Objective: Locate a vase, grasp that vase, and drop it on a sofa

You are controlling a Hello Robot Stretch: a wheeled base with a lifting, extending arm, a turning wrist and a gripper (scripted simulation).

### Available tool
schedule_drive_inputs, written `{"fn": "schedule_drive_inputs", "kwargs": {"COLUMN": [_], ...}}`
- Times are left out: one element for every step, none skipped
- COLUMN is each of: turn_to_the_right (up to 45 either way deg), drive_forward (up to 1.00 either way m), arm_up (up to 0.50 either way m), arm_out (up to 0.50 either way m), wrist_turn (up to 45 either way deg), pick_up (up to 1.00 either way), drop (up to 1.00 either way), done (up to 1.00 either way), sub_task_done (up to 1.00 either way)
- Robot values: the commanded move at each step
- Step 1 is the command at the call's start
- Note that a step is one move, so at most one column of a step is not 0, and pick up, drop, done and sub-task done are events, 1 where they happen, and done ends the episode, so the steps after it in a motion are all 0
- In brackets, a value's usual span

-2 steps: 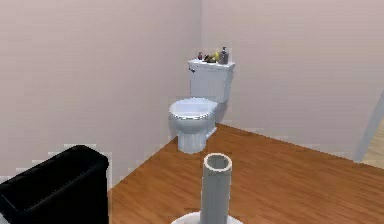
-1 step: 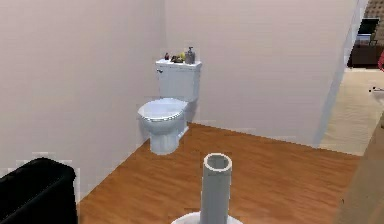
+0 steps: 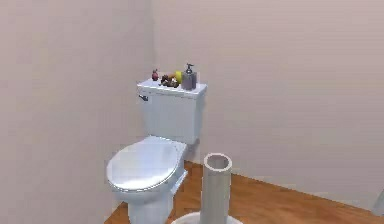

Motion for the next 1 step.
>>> {"fn": "schedule_drive_inputs", "kwargs": {"turn_to_the_right": [45.0], "drive_forward": [0.0], "arm_up": [0.0], "arm_out": [0.0], "wrist_turn": [0.0], "pick_up": [0.0], "drop": [0.0], "done": [0.0], "sub_task_done": [0.0]}}
